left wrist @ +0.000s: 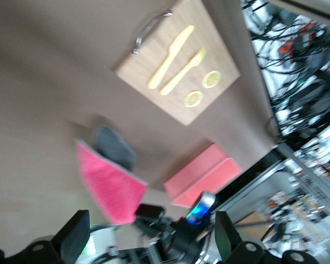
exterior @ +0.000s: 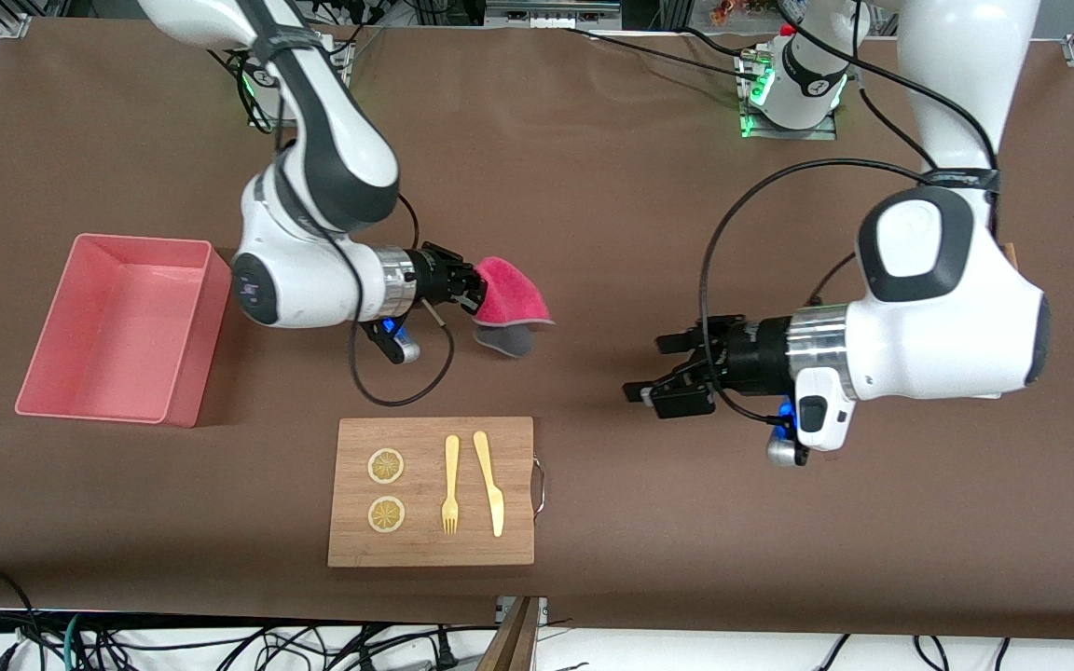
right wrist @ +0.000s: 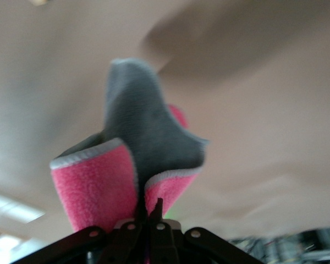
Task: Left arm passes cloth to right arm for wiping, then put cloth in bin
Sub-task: 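Open the left gripper and withdraw it while the right gripper pulls the cloth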
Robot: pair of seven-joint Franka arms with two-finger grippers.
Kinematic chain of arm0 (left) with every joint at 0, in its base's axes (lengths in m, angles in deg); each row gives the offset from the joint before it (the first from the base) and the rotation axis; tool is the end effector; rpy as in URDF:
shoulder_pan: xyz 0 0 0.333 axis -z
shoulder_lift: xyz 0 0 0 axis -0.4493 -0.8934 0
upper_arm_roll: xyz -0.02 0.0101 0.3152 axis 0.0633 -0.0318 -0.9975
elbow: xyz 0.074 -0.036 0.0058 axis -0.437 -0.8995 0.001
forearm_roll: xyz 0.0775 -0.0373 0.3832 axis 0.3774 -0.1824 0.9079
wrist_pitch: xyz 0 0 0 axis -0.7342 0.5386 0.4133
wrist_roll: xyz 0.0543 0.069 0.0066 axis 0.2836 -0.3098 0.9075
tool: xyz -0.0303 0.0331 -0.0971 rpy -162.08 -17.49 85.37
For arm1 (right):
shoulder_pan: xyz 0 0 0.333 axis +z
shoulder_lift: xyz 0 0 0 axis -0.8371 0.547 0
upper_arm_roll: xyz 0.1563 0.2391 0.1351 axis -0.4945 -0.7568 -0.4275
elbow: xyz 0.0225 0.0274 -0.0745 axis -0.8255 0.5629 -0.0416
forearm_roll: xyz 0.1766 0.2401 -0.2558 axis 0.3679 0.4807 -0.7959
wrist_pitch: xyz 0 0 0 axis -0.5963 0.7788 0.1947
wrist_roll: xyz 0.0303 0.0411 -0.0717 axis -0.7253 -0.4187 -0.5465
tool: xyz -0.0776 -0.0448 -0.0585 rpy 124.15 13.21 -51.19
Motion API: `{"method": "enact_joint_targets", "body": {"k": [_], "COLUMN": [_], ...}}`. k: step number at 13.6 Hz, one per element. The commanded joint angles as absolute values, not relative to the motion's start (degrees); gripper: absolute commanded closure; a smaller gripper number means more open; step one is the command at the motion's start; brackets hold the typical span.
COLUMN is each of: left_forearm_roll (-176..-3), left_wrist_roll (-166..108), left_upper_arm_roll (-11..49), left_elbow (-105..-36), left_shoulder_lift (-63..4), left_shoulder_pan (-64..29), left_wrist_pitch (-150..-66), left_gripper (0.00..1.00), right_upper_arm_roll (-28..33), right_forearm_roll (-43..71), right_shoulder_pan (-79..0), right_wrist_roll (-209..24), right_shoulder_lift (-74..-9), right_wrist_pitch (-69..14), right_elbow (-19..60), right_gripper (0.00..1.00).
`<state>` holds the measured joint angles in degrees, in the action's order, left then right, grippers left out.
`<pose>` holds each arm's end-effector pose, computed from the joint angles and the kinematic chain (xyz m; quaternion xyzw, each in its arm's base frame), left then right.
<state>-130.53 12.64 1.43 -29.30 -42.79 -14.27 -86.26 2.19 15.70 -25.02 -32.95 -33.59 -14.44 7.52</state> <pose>0.7070 -0.2384 0.4899 0.8493 0.3160 -0.2252 0.3580 0.5783 0.3641 0.3516 -0.8914 0.3299 0.2761 0.1429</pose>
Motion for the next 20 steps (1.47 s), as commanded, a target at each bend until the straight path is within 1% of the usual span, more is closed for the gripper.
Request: {"method": "enact_joint_targets", "body": {"k": [1, 3, 4, 5, 7, 9, 11, 13, 16, 18, 20], "left_forearm_roll": [-125.11, -116.51, -113.16, -109.47, -106.46, -98.94, -91.10, -85.73, -78.71, -75.43, -75.50], "left_wrist_roll": [6.85, 6.32, 6.06, 4.92, -2.52, -7.19, -11.33, -14.93, -16.00, -16.44, -20.89], "left_upper_arm_roll": [1.40, 1.58, 1.49, 1.58, 1.49, 1.66, 1.75, 1.93, 2.28, 3.25, 2.90], "left_elbow": [-29.34, -29.52, -30.82, -33.88, -44.14, -54.87, -60.69, -64.22, -68.62, -71.52, -71.18], "left_shoulder_lift": [-39.24, -35.02, -32.65, -28.89, -19.67, -9.65, -3.65, -1.52, -0.37, 0.50, -0.19], "left_shoulder_pan": [-17.72, -18.17, -18.43, -19.31, -22.64, -24.06, -24.06, -24.06, -24.06, -24.06, -24.15], "left_wrist_pitch": [-75.17, -66.82, -63.21, -61.43, -60.10, -60.36, -60.88, -64.21, -73.86, -78.79, -81.71], "left_gripper": [0.00, 0.00, 0.00, 0.00, 0.00, 0.00, 0.00, 0.00, 0.00, 0.00, 0.00], "right_upper_arm_roll": [2.28, 2.19, 2.19, 2.28, 2.28, 2.81, 2.81, 2.90, 2.90, 2.98, 4.73], "right_forearm_roll": [8.60, 4.74, 3.76, 2.62, -0.89, -2.13, -4.24, -6.87, -11.17, -15.04, -17.86], "right_shoulder_pan": [-23.18, -22.48, -22.30, -22.04, -22.21, -23.43, -25.80, -28.70, -32.48, -34.24, -34.95], "right_wrist_roll": [-34.79, -34.96, -35.05, -35.40, -37.24, -40.75, -44.52, -50.05, -56.04, -60.43, -64.91], "right_shoulder_lift": [-30.52, -27.79, -26.56, -25.50, -24.62, -24.26, -24.26, -24.26, -24.44, -24.79, -25.05], "right_wrist_pitch": [-13.59, -14.55, -15.43, -16.05, -16.14, -15.79, -15.61, -14.22, -12.37, -10.79, -9.73], "right_elbow": [7.38, 7.29, 7.29, 7.29, 7.46, 7.64, 7.90, 7.99, 7.99, 7.99, 7.91], "right_gripper": [1.00, 1.00, 1.00, 1.00, 1.00, 1.00, 1.00, 1.00, 1.00, 1.00, 1.00]}}
